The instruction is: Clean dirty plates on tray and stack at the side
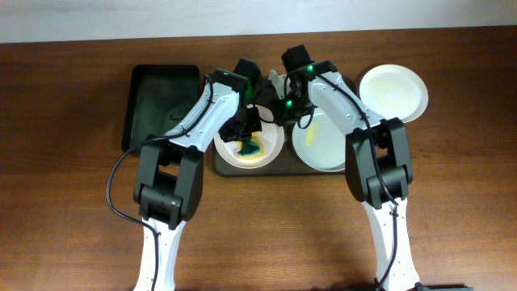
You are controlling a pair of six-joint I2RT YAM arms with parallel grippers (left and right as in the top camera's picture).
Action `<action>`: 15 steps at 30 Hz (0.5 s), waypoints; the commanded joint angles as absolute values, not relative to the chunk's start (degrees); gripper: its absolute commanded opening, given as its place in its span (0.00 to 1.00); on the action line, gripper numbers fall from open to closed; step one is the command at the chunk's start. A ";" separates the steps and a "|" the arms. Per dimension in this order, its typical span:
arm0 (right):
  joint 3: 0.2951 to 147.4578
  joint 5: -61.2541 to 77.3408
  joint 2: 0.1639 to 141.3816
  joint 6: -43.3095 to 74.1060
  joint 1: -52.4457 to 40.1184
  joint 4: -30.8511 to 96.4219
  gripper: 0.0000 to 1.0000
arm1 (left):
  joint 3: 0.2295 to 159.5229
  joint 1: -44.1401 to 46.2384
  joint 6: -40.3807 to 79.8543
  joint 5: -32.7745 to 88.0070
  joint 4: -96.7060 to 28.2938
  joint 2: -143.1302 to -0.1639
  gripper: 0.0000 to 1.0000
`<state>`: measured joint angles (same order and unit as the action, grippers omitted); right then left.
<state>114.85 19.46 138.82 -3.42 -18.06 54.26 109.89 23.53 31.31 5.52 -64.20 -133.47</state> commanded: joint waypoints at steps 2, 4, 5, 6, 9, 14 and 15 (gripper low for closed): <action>114.65 17.76 139.26 -2.52 -16.03 54.39 0.04 | 107.26 20.71 32.58 -10.55 -68.23 -135.46 0.00; 114.65 17.76 139.26 -2.55 -16.03 54.39 0.04 | 107.96 19.88 34.13 -14.90 -70.06 -135.09 0.00; 114.65 17.76 139.26 -2.55 -16.03 54.39 0.04 | 108.53 19.27 34.85 -17.15 -71.07 -134.80 0.00; 114.65 17.76 139.26 -2.52 -16.03 54.43 0.04 | 109.21 18.57 35.16 -19.05 -71.83 -134.32 0.00; 114.65 17.76 139.26 -2.52 -16.03 54.46 0.04 | 110.13 17.43 35.16 -19.97 -72.07 -132.90 0.00; 114.72 17.78 139.22 -2.55 -16.03 54.48 0.04 | 112.03 17.12 35.18 -21.17 -71.44 -129.40 0.00; 114.78 17.78 139.06 -2.55 -16.03 54.46 0.04 | 112.68 17.12 35.18 -20.64 -71.44 -128.44 0.00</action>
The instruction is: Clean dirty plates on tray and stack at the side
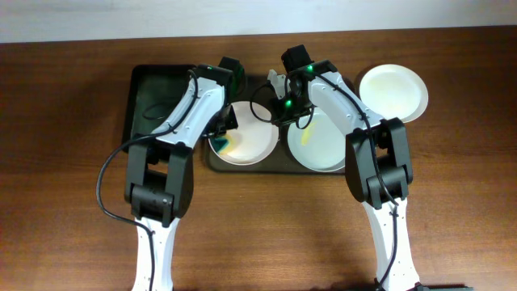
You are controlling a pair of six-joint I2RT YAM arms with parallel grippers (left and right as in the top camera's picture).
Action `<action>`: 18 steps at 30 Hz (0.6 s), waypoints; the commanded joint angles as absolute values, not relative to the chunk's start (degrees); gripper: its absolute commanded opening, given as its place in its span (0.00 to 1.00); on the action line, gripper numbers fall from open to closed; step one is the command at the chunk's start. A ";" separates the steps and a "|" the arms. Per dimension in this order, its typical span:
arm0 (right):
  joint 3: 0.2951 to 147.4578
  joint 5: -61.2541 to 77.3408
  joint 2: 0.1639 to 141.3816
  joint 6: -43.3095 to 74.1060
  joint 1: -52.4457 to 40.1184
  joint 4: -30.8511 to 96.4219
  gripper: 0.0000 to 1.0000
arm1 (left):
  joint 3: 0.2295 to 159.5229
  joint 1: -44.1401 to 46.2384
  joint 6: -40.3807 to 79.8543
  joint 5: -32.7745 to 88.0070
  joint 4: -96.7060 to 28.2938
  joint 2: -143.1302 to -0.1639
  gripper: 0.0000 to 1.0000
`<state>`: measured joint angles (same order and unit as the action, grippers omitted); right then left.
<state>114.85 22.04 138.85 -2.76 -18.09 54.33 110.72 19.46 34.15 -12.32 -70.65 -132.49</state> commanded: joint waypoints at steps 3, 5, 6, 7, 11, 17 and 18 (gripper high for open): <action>115.11 17.78 138.21 -2.55 -16.10 54.46 0.04 | 113.49 17.06 35.18 -18.48 -71.20 -125.51 0.00; 115.68 17.78 136.68 -2.74 -16.10 54.46 0.04 | 113.49 17.02 35.18 -15.86 -70.72 -123.17 0.00; 116.18 17.76 135.81 -2.85 -16.10 54.61 0.04 | 113.49 16.91 35.16 -14.63 -70.46 -122.04 0.00; 116.81 17.72 134.80 -3.29 -16.10 54.78 0.04 | 113.49 16.62 35.18 -13.54 -70.24 -121.03 0.00; 118.65 12.80 129.27 -4.27 -16.19 55.57 0.04 | 113.49 13.67 35.16 -7.64 -69.87 -118.67 0.00; 118.85 -5.52 121.71 -5.80 -18.98 55.72 0.04 | 113.40 10.31 35.11 -5.21 -70.57 -118.72 0.00; 118.85 -9.17 120.73 -5.80 -19.77 55.70 0.04 | 113.40 10.22 35.05 -5.37 -70.61 -118.72 0.00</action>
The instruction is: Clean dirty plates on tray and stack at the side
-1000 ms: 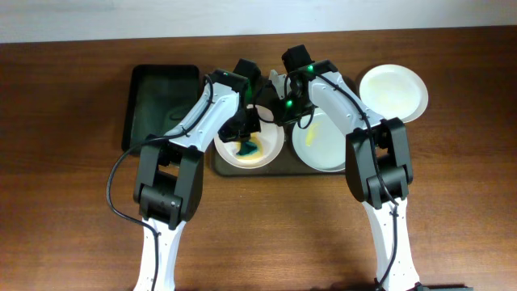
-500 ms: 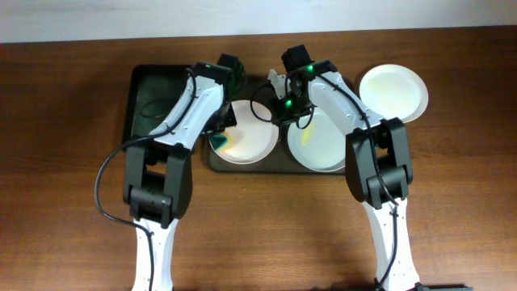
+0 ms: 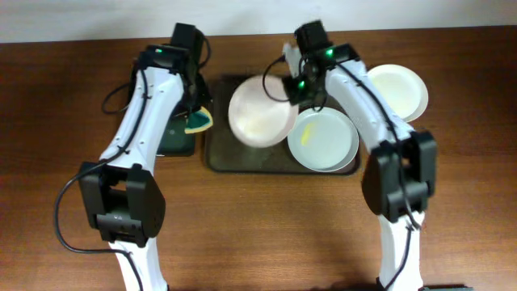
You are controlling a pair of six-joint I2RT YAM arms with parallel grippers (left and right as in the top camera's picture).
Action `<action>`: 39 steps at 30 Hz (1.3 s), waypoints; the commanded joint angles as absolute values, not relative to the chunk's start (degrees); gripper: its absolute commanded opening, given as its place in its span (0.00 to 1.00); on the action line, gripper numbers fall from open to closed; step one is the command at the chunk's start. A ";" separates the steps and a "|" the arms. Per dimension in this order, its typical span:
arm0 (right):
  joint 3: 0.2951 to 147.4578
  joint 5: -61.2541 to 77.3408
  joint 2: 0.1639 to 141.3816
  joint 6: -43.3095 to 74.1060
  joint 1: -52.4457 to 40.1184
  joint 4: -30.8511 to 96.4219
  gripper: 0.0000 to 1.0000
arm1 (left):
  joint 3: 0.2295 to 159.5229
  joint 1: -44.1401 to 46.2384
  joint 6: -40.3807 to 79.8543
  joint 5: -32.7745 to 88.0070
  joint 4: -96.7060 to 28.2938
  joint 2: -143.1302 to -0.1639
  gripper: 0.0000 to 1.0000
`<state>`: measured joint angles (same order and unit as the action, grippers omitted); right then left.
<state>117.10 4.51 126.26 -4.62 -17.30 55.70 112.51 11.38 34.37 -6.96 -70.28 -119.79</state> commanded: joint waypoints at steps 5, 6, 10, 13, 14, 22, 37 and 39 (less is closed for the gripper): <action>118.85 -28.05 117.36 -8.60 -24.82 55.29 0.04 | 113.40 9.93 34.74 -6.59 -70.52 -118.72 0.00; 118.85 -30.50 117.16 -9.50 -25.65 55.11 0.04 | 113.40 9.76 34.74 -6.87 -70.52 -118.72 0.00; 118.85 -48.47 116.92 -14.28 -31.14 52.51 0.04 | 113.40 8.16 34.72 -6.90 -70.59 -118.72 0.00; 118.85 -58.26 116.92 -18.83 -34.48 48.38 0.04 | 113.40 7.31 34.70 -6.87 -70.76 -118.80 0.00; 118.85 -60.62 116.92 -20.58 -35.42 46.98 0.04 | 113.40 7.16 34.70 -6.90 -70.85 -118.80 0.00; 118.85 -62.24 116.92 -25.74 -37.87 44.91 0.04 | 113.40 7.07 34.70 -6.87 -71.02 -118.80 0.00; 118.85 -61.78 116.92 -23.22 -37.45 41.56 0.04 | 113.40 7.07 34.70 -6.85 -71.20 -118.80 0.00; 118.83 -58.57 116.95 -20.58 -36.38 42.24 0.04 | 113.40 7.07 34.70 -6.85 -71.24 -118.80 0.00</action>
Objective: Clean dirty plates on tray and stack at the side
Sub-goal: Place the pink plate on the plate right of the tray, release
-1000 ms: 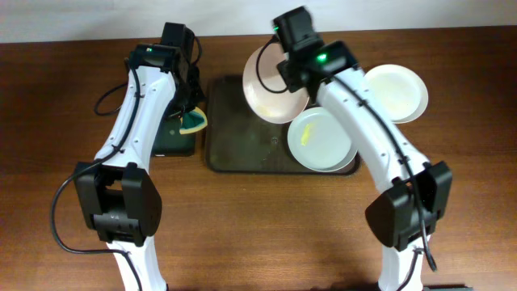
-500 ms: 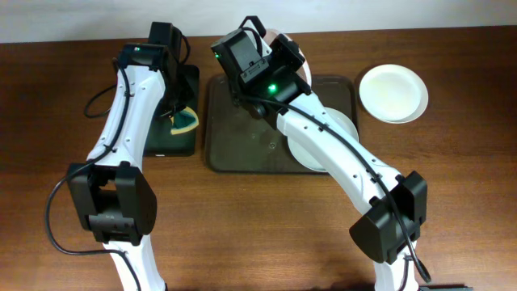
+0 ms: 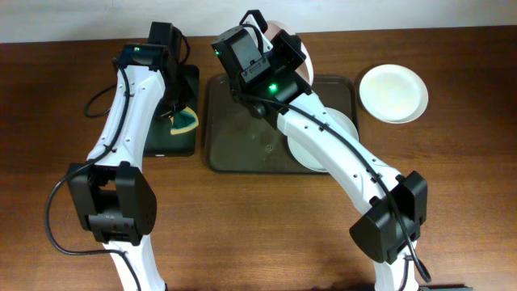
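A white plate (image 3: 294, 48) hangs tilted on edge above the far rim of the brown tray (image 3: 242, 137), with my right gripper (image 3: 277, 52) shut on its rim. A second white plate (image 3: 346, 123) lies on the tray's right half, largely hidden under my right arm. One white plate (image 3: 393, 93) rests on the table at the far right. My left gripper (image 3: 179, 111) is shut on a yellow and green sponge (image 3: 186, 122) above the black tray (image 3: 161, 144) on the left.
The black tray lies close against the brown tray's left side. My right arm reaches diagonally over the brown tray from the front right. A pale wall runs along the table's far edge.
My right gripper has moved with the plate from above the tray's middle to its far rim, and the wrist has turned leftward. My left gripper with the sponge sits slightly further in over the black tray.
The sponge in my left gripper lay on the left plate in the tray while the right gripper was at its rim. Then the sponge was at the plate's left edge. Later it was over the black tray, with the plate lifted and tilted; now the plate hangs at the far rim.
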You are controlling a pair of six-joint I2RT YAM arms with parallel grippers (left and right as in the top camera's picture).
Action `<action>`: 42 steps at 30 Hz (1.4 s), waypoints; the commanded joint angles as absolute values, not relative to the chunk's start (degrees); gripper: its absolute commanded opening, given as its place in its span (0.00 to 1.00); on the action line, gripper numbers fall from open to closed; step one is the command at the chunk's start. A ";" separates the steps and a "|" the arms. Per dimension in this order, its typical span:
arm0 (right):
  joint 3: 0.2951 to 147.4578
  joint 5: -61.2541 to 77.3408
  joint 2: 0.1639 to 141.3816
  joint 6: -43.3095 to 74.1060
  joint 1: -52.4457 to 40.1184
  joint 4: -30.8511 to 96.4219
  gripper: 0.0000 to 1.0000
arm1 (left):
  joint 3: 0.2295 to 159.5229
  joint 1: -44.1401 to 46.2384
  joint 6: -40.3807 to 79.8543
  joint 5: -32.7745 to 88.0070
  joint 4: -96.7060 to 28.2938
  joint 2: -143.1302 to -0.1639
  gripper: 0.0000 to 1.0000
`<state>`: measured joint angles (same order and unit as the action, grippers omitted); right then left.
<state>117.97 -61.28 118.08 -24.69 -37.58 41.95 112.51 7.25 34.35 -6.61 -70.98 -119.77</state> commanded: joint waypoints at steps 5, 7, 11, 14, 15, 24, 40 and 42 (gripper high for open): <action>118.83 -39.81 116.97 -3.27 -25.23 50.72 0.04 | 113.40 7.07 34.70 -6.85 -71.68 -118.80 0.00; 118.83 -30.09 116.97 2.17 -17.41 54.19 0.04 | 113.40 7.07 34.70 -6.85 -71.68 -118.80 0.00; 118.83 -13.28 117.10 8.05 -3.53 57.65 0.04 | 113.40 7.07 34.70 -6.85 -71.61 -118.80 0.00; 118.65 6.22 118.56 8.47 10.09 57.89 0.04 | 113.40 7.09 34.72 -6.83 -71.64 -118.80 0.00; 118.56 9.19 119.35 8.47 12.95 57.84 0.04 | 113.40 7.09 34.72 -6.85 -71.64 -118.80 0.00; 118.56 13.30 128.84 9.96 25.71 56.01 0.04 | 113.40 7.09 34.70 -6.85 -71.42 -118.80 0.00; 118.58 26.48 131.41 4.16 20.36 56.97 0.41 | 113.40 7.11 34.70 -6.85 -71.18 -118.80 0.00; 118.56 29.58 131.39 0.75 17.91 60.07 0.45 | 113.40 7.14 34.70 -6.85 -71.20 -118.80 0.00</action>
